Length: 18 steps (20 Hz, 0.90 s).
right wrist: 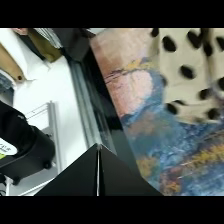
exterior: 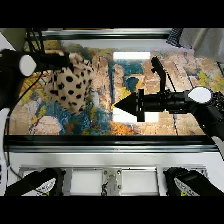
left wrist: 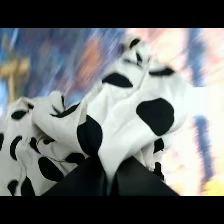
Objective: Fold the clothes and pants, and hang the long-sleeved shirts on hangers.
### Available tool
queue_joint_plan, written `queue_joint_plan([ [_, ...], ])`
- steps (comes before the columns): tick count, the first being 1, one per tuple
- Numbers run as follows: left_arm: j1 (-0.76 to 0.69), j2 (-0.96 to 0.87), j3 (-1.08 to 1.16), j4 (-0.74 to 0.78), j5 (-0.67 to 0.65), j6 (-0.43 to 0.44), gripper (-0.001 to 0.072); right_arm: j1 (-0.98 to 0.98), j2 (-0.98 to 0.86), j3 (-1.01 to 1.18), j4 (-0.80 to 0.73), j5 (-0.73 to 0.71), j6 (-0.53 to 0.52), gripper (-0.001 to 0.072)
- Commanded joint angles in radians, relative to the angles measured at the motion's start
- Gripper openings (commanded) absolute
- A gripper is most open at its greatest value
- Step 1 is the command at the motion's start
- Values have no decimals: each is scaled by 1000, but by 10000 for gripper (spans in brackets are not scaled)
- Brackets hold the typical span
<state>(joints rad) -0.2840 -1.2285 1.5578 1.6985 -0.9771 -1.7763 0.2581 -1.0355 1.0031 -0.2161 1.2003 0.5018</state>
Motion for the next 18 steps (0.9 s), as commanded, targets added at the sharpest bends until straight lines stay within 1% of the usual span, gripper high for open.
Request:
queue_joint_plan([
  [1,-189,146,132,2,13,0,10,-48,23,4,-16,-52,68,10],
  [4,-343,212,151,4,9,-2,10,-175,117,4,-280,-288,307,10],
  [5,-378,224,134,3,6,-3,10,-219,150,4,-355,-339,384,10],
  [6,-411,231,99,3,9,-15,10,-266,185,4,-431,-371,456,11],
  [8,-450,218,14,3,10,-69,10,-346,237,3,-550,-380,555,10],
  [10,-473,161,-55,1,38,-116,10,-402,269,3,-647,-360,631,11],
  [13,-494,13,-64,2,164,-121,10,-438,275,3,-748,-315,658,11],
  [14,-492,-41,-37,4,184,-118,40,-438,272,3,-780,-309,658,10],
  [15,-478,-96,6,5,183,-116,395,-438,272,3,-810,-308,658,11],
  [16,-455,-138,49,2,160,-119,720,-438,272,3,-843,-308,658,11],
  [18,-381,-188,111,2,42,-124,720,-438,272,3,-901,-293,658,11],
])
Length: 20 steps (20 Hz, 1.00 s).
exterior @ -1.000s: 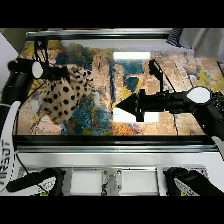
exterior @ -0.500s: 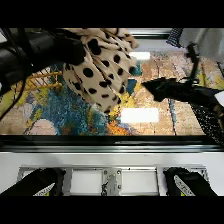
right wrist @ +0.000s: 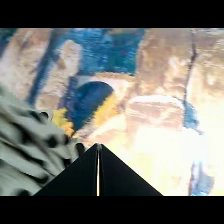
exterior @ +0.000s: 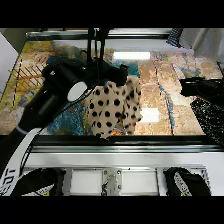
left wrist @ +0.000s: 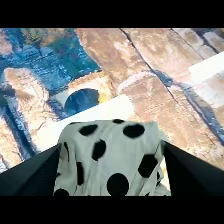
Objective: Fold the clothes and pants, and hang the long-sleeved shirts on hangers.
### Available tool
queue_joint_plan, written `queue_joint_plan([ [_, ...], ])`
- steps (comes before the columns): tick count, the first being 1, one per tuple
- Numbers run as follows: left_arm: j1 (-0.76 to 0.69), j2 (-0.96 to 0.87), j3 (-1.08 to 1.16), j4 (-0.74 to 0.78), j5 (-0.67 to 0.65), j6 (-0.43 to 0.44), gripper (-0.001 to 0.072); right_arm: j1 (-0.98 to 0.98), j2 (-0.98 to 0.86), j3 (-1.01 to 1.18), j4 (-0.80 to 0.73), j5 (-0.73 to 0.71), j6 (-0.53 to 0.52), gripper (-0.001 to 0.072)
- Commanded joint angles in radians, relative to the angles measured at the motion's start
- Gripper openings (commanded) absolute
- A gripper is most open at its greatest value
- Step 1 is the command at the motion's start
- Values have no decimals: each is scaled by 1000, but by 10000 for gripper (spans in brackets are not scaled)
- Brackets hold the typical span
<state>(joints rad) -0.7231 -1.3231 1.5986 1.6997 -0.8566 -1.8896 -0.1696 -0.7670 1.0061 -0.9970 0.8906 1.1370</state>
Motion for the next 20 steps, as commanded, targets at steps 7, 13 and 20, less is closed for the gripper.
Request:
queue_joint_plan([
  [7,391,-43,-319,-203,-235,-8,720,-10,-35,-77,-174,122,55,32],
  [13,609,-42,-640,-446,-160,67,720,-9,-195,-163,-170,139,137,612],
  [20,627,-42,-793,-660,29,167,720,6,-510,-188,20,135,142,612],
])
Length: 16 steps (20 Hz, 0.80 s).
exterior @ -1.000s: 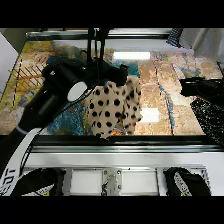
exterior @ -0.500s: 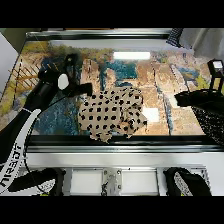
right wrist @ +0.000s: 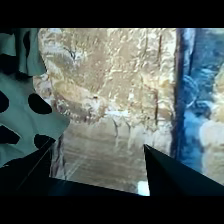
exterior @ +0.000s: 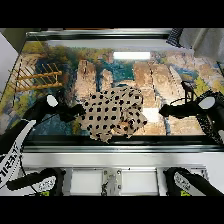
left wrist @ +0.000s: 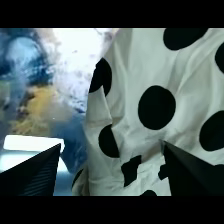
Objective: Fold the clothes and pants, and hang the long-sleeved shirts on hangers.
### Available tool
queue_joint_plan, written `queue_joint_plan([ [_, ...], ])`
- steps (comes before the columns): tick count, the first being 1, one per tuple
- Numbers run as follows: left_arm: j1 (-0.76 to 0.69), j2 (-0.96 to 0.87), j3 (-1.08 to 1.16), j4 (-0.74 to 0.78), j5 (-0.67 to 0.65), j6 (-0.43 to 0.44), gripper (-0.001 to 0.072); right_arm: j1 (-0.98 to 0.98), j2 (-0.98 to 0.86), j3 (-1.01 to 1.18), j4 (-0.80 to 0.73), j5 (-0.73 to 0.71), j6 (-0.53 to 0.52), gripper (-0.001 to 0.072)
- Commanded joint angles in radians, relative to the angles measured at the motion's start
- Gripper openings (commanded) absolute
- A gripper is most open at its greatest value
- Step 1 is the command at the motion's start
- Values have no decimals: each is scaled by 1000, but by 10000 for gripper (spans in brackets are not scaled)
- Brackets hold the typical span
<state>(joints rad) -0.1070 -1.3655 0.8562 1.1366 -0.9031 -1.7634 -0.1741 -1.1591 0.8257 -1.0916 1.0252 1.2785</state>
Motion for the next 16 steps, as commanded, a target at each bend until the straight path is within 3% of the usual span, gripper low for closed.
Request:
queue_joint_plan([
  [1,11,0,-51,-101,85,48,720,31,-159,-7,162,-3,-26,611],
  [3,11,0,-51,-120,116,47,715,90,-220,-7,229,-18,-52,611],
  [5,11,0,-51,-120,146,47,464,154,-249,-7,243,-60,-52,611],
  [6,11,0,-51,-121,162,46,385,176,-248,-6,244,-84,-52,611],
  [8,11,0,-50,-121,199,45,91,186,-234,5,243,-98,-52,609],
  [9,11,0,-37,-120,211,46,11,180,-218,14,237,-97,-52,608],
  [12,33,8,144,-118,194,56,10,128,-130,73,197,-93,-51,602],
  [16,-48,72,516,-116,151,167,10,1,53,194,149,-95,-51,601],
])
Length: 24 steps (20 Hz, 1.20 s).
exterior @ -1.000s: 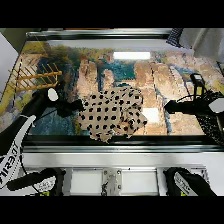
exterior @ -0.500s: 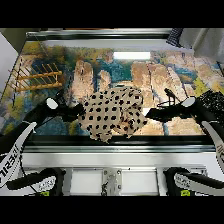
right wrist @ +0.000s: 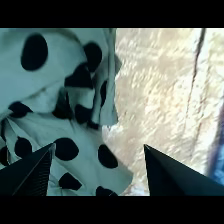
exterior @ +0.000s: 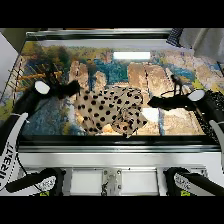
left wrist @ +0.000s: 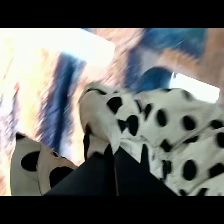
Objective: Fold the clothes and pants, and hang the long-sleeved shirts on hangers.
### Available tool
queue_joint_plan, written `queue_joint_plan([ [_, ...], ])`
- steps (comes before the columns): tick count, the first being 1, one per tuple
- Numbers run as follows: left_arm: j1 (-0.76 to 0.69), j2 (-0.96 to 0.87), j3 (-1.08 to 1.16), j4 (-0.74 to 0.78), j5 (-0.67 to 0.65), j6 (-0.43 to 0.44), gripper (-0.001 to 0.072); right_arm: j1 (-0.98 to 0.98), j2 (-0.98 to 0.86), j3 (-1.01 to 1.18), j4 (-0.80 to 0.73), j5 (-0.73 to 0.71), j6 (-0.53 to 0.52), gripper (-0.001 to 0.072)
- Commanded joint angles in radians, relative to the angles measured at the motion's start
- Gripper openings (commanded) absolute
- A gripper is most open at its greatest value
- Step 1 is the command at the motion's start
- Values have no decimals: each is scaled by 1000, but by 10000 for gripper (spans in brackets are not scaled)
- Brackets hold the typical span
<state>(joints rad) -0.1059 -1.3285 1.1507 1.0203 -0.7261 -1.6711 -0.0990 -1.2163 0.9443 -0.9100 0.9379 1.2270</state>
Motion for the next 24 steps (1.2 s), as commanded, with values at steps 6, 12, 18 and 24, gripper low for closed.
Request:
queue_joint_plan([
  [6,-483,40,386,10,-94,138,10,-238,349,141,-33,-89,0,601],
  [12,-893,-171,375,92,-90,174,463,-285,422,141,-85,-54,0,602],
  [18,-740,-148,374,378,-209,-47,617,-283,422,139,-217,98,0,584],
  [24,-484,-220,374,455,-417,-99,616,-255,415,126,-220,118,0,584],
])
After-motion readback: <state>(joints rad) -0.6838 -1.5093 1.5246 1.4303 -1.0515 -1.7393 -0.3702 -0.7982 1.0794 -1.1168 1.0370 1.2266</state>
